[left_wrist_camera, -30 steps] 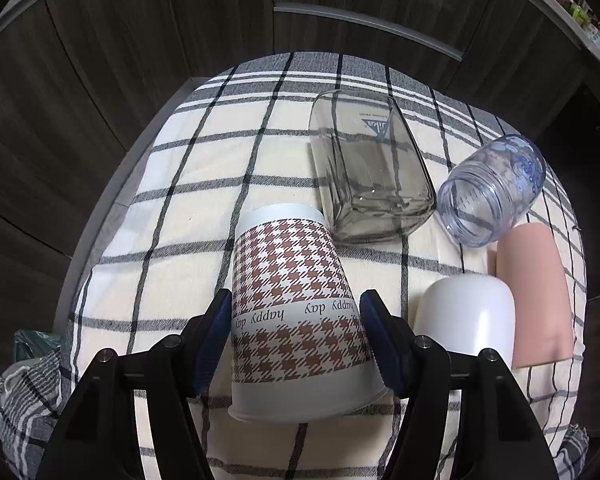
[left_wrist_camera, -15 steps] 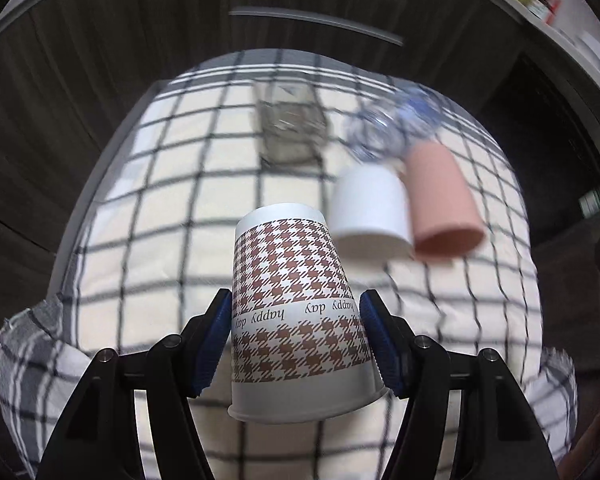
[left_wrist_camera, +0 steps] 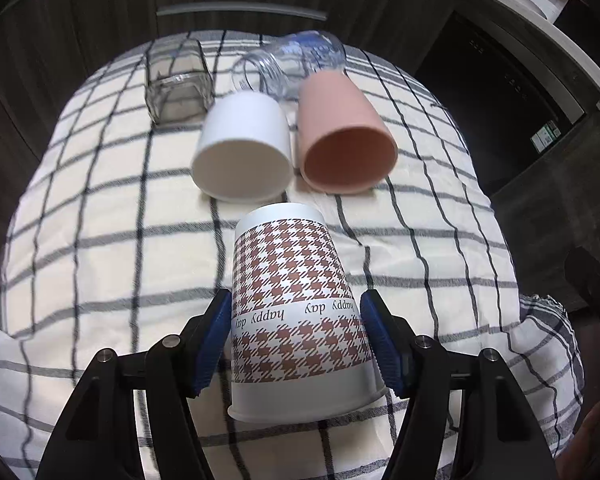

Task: Flip cup upside down
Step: 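Lift the paper cup with the right tool and rotate it upright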

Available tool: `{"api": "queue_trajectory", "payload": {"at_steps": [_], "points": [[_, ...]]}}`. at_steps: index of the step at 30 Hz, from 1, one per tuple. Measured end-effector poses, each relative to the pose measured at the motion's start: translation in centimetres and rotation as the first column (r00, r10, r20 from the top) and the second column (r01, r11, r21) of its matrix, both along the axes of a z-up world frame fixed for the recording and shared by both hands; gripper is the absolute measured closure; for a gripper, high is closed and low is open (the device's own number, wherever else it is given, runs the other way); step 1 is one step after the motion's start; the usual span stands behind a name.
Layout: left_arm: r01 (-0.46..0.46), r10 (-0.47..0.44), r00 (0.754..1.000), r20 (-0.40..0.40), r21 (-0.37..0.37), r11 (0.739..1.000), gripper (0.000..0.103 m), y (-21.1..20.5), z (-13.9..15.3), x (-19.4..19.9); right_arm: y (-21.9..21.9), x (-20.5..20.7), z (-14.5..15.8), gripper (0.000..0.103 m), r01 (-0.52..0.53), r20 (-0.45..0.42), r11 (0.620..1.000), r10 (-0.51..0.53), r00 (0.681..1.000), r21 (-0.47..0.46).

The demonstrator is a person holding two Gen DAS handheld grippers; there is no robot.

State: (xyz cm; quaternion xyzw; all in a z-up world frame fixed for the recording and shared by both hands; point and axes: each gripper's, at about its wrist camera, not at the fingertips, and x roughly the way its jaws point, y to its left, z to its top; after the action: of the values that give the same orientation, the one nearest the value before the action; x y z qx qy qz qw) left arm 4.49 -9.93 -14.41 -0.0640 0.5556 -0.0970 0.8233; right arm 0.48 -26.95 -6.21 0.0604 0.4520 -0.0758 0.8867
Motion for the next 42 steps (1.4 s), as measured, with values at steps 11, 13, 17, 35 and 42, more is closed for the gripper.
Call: {"api": "queue_trajectory", "payload": {"at_steps": [11,13,17,35,42], "points": [[-0.022,0.021,1.0,-0.012,-0.011,1.0,0.016,0.7,-0.8,-1.2,0.7,-1.3,0.0,0.002,-0.019,-0.026,1.0,0.02,0.999,0.022],[-0.026,0.026,1.0,-0.002,-0.005,1.0,0.016,1.0,0.0,-1.8,0.8,-1.6,0.7,0.002,-0.023,-0.015,0.999,0.024,1.0,0.024],[-0.06,0.059,0.997,0.053,0.029,0.998,0.015,2.1,2.2,-3.0,1.7,-2.1,2.6,0.002,-0.045,0.03,0.999,0.045,0.999,0.004],[-0.254,0.23,0.949,0.215,0.095,0.962,0.014,10.3,6.0,-5.2,9.1,0.4,2.5,0.002,-0.181,0.018,0.983,0.181,0.983,-0.023],[-0.36,0.332,0.913,0.239,0.087,0.929,0.014,14.3,5.2,-4.7,12.6,3.0,0.4,0.002,-0.242,-0.083,0.97,0.24,0.967,-0.015]]}}
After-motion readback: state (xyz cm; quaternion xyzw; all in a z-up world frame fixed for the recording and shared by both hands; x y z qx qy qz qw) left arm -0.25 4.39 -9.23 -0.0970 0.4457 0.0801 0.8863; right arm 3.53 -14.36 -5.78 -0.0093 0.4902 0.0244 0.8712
